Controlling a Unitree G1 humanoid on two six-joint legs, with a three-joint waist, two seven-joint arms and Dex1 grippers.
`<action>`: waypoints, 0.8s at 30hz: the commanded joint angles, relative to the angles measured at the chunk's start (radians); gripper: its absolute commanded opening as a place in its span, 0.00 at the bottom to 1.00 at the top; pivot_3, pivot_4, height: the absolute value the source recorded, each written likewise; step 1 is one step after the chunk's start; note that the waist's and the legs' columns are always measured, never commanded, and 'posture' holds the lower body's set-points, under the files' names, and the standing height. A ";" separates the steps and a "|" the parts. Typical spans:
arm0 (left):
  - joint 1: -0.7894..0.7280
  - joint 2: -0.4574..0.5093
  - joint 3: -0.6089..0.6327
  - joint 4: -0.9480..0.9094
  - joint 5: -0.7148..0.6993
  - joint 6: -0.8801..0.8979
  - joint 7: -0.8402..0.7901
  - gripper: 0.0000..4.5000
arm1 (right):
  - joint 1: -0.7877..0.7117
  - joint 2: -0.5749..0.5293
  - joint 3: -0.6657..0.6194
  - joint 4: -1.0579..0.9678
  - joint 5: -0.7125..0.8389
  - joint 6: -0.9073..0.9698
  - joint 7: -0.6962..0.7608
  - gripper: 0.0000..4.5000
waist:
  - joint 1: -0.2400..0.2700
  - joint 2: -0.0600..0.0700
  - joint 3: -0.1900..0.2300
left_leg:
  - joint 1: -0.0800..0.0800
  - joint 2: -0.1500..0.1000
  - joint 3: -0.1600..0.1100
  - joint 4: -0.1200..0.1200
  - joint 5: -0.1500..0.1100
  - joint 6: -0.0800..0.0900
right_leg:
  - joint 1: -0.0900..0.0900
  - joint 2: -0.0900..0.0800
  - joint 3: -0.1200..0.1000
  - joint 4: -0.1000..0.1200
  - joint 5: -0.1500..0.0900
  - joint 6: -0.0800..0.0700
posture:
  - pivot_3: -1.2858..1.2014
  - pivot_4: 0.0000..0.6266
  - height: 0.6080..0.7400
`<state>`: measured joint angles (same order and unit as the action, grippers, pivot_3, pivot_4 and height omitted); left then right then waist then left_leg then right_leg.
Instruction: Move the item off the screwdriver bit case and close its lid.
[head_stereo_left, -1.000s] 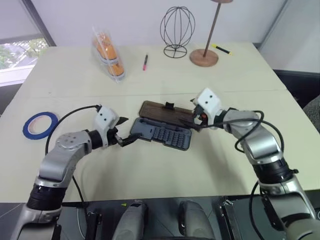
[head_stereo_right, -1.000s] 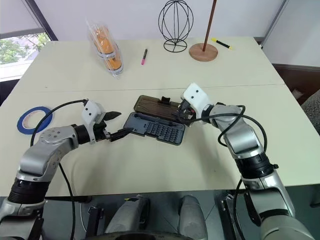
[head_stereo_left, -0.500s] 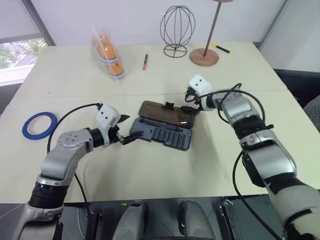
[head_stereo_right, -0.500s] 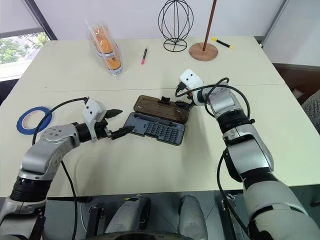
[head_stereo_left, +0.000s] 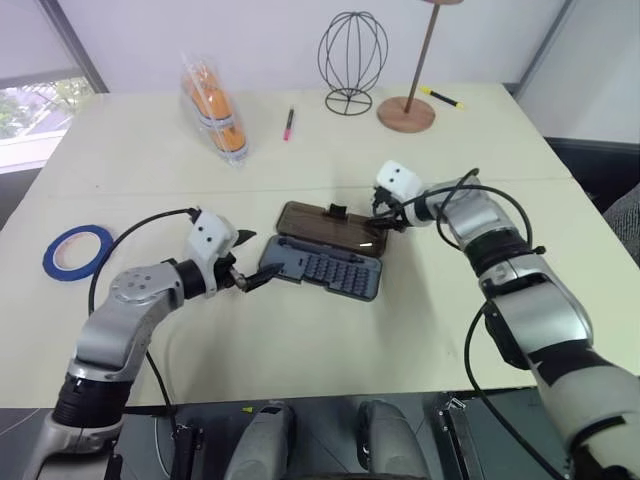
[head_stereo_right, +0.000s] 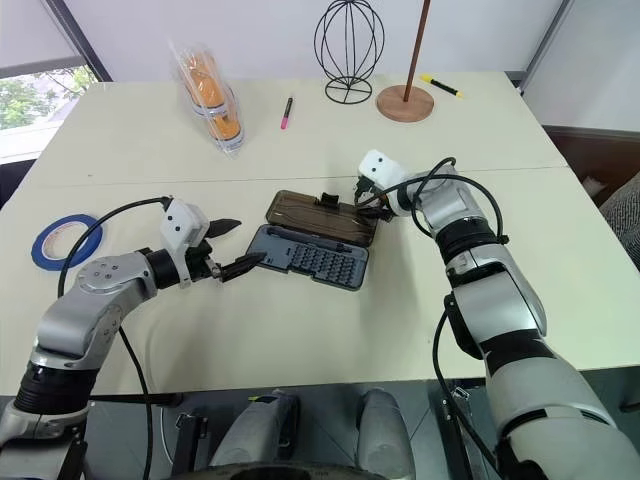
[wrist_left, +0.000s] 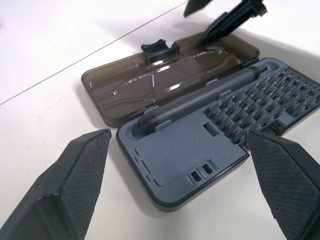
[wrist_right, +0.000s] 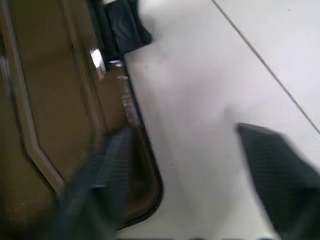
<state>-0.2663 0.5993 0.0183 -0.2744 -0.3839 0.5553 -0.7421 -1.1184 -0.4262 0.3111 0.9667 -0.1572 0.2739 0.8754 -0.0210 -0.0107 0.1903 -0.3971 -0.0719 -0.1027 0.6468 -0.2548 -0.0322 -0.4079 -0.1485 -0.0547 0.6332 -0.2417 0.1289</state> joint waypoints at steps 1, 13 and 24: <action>0.004 0.021 0.021 -0.036 -0.017 -0.004 -0.019 1.00 | -0.014 -0.009 -0.003 0.004 -0.027 -0.008 -0.005 0.25 | 0.000 0.000 0.000 | 0.000 0.000 0.000 0.000 0.000 0.000 | 0.000 0.000 0.000 0.000 0.000 0.000 | 0.52 0.24 1.00; 0.006 0.024 0.028 -0.043 -0.035 -0.006 -0.021 0.23 | 0.027 -0.008 0.007 -0.070 -0.053 -0.046 0.044 0.00 | -0.002 0.000 0.000 | 0.003 0.000 0.000 -0.001 0.000 0.000 | 0.002 0.001 0.000 0.001 0.000 0.000 | 0.52 0.24 1.00; 0.003 0.047 0.036 -0.040 -0.048 0.003 -0.039 0.02 | 0.116 -0.054 0.069 -0.317 -0.094 -0.348 0.141 0.00 | -0.018 0.000 0.000 | 0.002 0.000 0.000 -0.001 0.000 0.000 | 0.001 0.001 0.001 0.001 0.000 0.000 | 0.52 0.24 1.00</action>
<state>-0.2552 0.6295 0.0273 -0.2806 -0.4212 0.5610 -0.7688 -1.0034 -0.4751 0.3714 0.7164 -0.2601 -0.0224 0.9761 -0.0390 -0.0106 0.1902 -0.3948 -0.0715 -0.1025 0.6455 -0.2547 -0.0327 -0.4072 -0.1480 -0.0540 0.6338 -0.2417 0.1288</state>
